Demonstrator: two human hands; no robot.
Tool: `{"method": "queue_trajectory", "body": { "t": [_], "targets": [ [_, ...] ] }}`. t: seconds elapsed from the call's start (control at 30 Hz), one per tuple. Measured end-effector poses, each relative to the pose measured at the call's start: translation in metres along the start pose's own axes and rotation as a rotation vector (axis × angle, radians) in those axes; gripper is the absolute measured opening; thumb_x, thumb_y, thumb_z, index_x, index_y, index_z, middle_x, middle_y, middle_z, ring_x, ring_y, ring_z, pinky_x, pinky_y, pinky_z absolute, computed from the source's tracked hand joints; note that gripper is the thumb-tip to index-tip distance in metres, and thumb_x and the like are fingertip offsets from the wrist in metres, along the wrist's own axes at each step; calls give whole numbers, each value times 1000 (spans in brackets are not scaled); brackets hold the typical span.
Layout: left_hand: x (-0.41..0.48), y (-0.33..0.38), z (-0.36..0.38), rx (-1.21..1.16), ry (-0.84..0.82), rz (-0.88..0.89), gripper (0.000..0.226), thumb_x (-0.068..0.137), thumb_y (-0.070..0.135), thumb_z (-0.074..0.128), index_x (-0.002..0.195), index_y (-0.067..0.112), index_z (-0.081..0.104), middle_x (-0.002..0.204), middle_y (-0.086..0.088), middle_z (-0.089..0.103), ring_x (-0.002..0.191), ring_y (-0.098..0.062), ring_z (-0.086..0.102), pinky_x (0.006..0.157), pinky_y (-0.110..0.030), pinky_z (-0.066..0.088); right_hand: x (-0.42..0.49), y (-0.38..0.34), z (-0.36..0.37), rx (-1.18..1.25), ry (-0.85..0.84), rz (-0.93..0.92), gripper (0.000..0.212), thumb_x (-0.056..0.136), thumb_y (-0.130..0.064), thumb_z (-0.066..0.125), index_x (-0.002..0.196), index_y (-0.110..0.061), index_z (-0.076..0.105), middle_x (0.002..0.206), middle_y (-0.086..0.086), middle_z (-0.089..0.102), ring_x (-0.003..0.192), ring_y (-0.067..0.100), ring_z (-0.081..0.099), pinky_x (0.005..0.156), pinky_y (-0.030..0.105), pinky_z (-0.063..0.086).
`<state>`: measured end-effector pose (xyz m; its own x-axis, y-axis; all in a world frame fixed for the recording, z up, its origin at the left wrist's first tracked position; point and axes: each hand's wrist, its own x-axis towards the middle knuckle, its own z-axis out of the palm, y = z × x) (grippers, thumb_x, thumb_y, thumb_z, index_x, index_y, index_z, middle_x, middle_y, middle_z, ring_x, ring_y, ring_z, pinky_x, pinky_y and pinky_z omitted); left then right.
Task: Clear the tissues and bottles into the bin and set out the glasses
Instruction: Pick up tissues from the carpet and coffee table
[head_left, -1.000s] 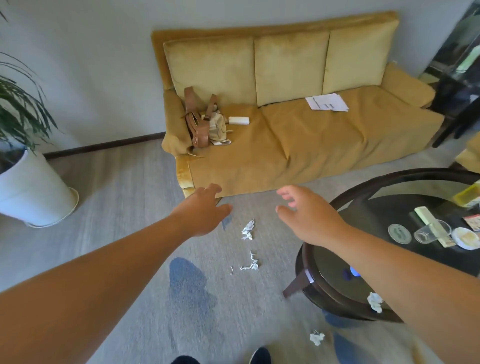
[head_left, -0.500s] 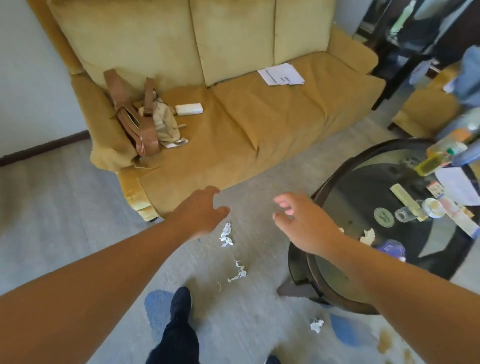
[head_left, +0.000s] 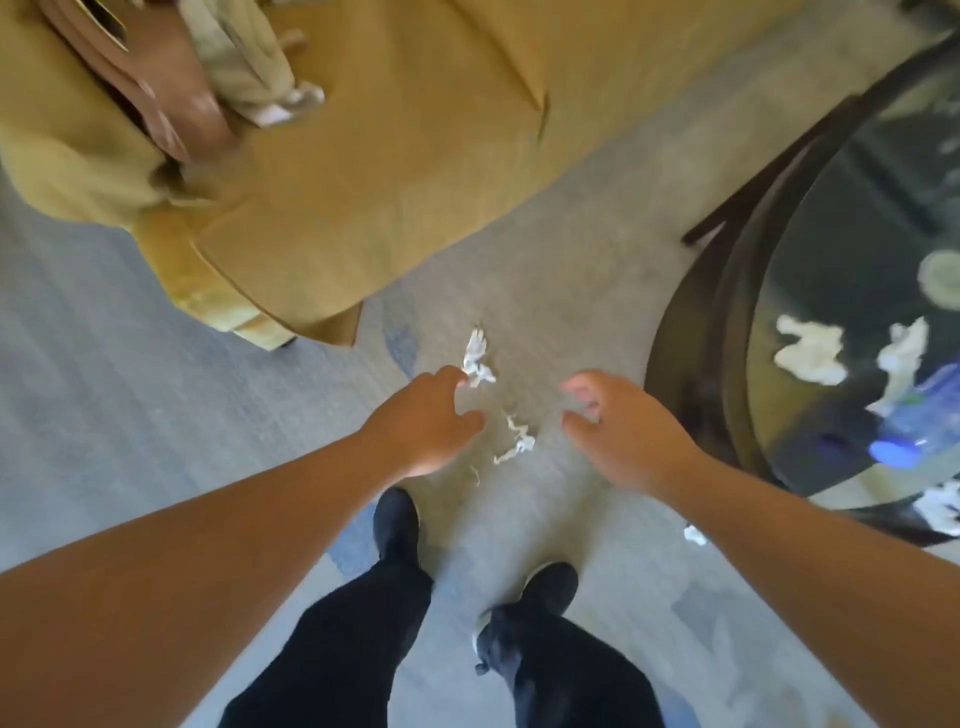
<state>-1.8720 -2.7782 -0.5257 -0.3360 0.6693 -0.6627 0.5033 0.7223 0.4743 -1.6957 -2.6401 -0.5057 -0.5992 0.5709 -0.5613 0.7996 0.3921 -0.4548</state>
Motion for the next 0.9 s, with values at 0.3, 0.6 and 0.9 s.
{"method": "queue_trajectory", "body": {
  "t": [0.3, 0.6, 0.9],
  "targets": [
    [163, -88, 170, 77, -104, -32, 58, 93, 45, 50, 144, 25, 32, 139, -5, 48, 101, -17, 57, 75, -27, 42, 125, 135, 176, 72, -97, 107, 42, 92, -35, 50, 133, -28, 47, 134, -2, 53, 115, 15, 55, 85, 29, 41],
    [264, -141, 256, 123, -147, -3, 59, 93, 42, 50, 145, 20, 32, 136, -7, 51, 92, -13, 52, 75, -28, 40, 208, 210, 277, 98, -123, 118, 43, 92, -34, 50, 134, -29, 46, 137, -2, 50, 111, 13, 54, 79, 27, 35],
    [296, -167, 298, 313, -180, 81, 56, 95, 38, 49, 145, 21, 30, 144, -9, 42, 122, -26, 50, 103, -46, 43, 244, 238, 315, 47, -126, 67, 45, 93, -35, 49, 137, -27, 43, 141, 1, 47, 92, 15, 65, 78, 31, 48]
  ]
}}
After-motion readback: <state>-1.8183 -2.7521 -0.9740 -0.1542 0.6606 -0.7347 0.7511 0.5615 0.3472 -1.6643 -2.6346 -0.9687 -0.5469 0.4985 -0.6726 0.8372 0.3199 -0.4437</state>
